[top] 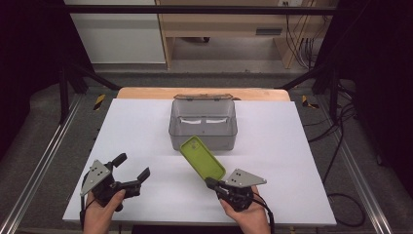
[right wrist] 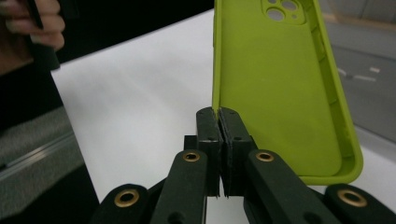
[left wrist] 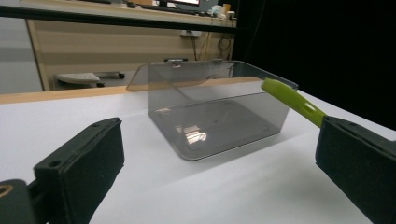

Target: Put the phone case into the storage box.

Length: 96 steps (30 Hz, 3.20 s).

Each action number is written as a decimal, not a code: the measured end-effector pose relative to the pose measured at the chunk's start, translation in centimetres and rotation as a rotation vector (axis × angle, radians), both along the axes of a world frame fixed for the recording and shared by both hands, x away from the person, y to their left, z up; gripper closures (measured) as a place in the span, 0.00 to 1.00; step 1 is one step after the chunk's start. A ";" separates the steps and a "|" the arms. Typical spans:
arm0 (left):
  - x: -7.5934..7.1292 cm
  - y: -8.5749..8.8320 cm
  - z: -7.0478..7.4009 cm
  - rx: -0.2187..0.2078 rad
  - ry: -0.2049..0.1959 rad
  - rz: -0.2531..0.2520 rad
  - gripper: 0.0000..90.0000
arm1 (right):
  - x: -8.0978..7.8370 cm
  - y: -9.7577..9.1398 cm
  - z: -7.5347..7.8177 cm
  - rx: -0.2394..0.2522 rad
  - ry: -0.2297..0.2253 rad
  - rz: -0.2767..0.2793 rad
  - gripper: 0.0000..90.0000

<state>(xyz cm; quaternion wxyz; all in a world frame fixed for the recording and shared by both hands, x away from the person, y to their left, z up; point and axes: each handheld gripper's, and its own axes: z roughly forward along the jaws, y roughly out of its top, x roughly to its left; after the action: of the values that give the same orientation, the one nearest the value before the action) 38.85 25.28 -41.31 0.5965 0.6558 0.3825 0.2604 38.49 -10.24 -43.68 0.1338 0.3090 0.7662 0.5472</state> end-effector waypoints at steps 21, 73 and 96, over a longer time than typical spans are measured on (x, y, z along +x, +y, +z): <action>3.2 -5.8 5.7 -0.060 -0.032 -0.027 0.01 | 4.7 3.4 3.0 0.230 -0.028 -0.049 0.98; 4.1 -10.2 3.7 -0.304 0.140 0.016 0.46 | 4.1 4.1 2.3 0.401 0.031 -0.045 0.98; 4.4 -8.0 2.0 -0.438 0.224 0.079 0.82 | 3.5 7.5 2.2 0.381 0.047 -0.027 0.98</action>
<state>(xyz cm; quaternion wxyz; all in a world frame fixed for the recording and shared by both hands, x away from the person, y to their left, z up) 43.26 17.31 -39.26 0.6677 0.5202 0.5187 0.1202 41.99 -2.79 -41.53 0.0620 0.3518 0.6474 0.6732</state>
